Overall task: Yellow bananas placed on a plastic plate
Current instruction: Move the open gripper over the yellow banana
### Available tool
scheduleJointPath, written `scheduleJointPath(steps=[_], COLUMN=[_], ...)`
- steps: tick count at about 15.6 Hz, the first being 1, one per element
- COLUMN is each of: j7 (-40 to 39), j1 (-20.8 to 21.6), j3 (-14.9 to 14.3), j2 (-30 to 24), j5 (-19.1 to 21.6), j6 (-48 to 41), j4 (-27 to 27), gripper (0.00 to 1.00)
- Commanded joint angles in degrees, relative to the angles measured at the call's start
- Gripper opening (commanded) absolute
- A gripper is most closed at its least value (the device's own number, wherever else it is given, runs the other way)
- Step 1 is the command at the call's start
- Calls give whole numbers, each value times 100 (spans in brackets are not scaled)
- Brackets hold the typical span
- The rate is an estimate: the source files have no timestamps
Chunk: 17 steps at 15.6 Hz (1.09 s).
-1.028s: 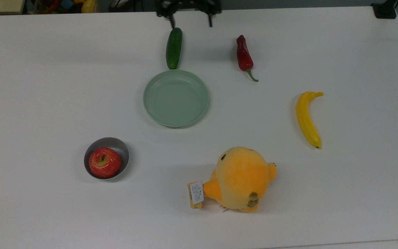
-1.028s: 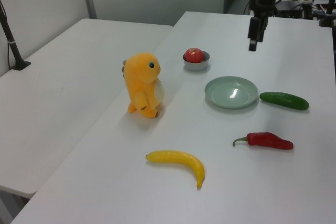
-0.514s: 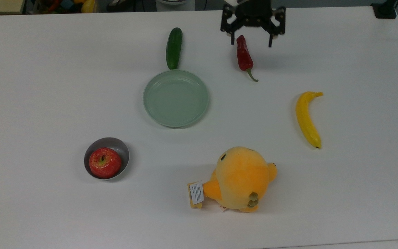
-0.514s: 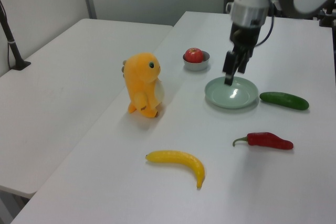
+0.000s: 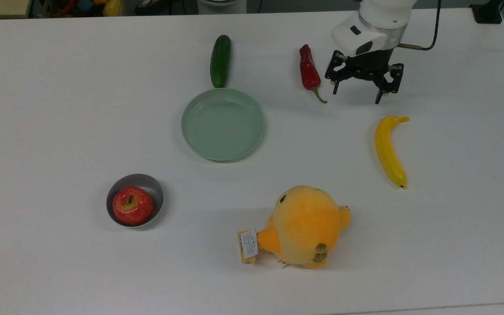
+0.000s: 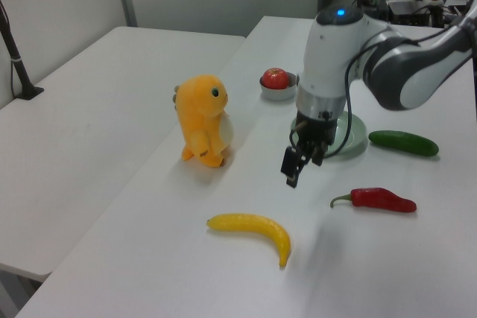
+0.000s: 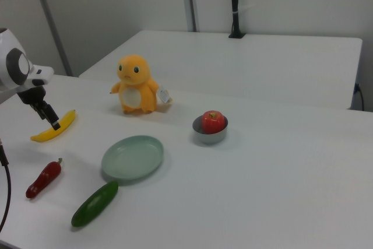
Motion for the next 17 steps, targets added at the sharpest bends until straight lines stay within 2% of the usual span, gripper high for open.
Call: scheduleJointPath(steps=[1,4,8,12,17], j7=[353,555,871,1223,1373], j1=[174,253,394,508,605], j3=[-51,-60,-60,-68,-68], j2=[280,518,650,957,1108], j5=[-307,-492,-790,-1414,-1705], j6=[32,32,461,725,946], j4=[268,515,515,524,524], gripper=[100,100,100,100,100])
